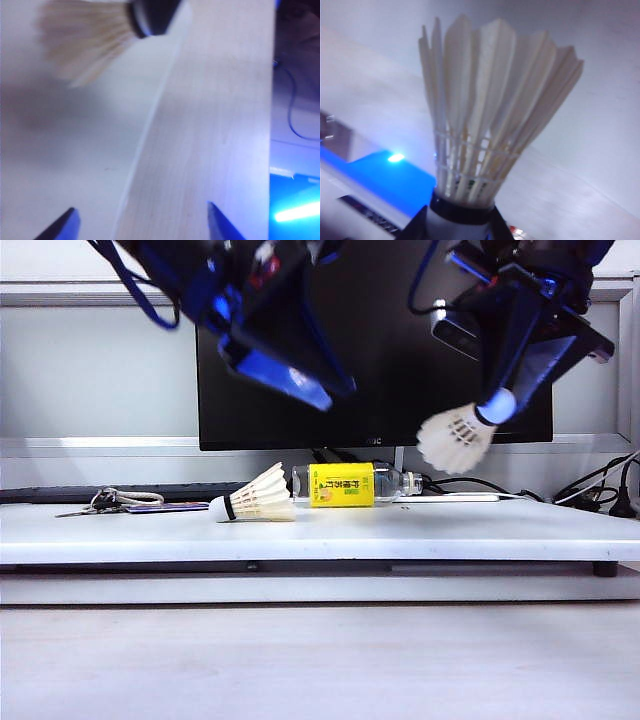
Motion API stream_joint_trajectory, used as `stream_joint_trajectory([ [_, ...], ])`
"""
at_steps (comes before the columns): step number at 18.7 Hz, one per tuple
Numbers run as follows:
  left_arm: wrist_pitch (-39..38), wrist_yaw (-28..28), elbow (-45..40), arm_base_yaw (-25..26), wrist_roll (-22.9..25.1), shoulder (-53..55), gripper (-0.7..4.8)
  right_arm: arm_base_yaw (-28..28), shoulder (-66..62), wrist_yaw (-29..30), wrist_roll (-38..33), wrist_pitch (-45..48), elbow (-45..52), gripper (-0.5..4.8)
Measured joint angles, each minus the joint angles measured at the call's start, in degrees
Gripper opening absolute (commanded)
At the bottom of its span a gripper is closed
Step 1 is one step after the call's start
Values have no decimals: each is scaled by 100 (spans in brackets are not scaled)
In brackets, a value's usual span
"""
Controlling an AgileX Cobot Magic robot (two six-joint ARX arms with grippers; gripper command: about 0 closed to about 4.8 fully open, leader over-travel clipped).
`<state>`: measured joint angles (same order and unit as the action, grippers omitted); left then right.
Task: Stack the badminton balls on the table vertically.
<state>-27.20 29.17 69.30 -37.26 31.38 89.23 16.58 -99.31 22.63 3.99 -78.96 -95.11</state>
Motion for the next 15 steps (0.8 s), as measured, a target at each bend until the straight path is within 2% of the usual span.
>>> stream_joint_trajectory([
  [5,57,234,-22,17,229,365,335,-4,0,800,111,0,0,134],
  [7,439,531,-22,232,-13,363,329,-4,0,997,175,-2,0,134],
  [9,938,1381,-20,782,-562,363,290,-2,0,1099,227,-4,0,134],
  [11,1325,2238,-17,1412,-1139,391,285,-11,0,1373,326,-4,0,134],
  [14,1325,3624,-17,1814,-1416,494,286,0,4,2393,570,-2,-2,134],
  [15,1311,3762,-20,1810,-1427,533,285,0,7,2470,597,0,-2,134],
])
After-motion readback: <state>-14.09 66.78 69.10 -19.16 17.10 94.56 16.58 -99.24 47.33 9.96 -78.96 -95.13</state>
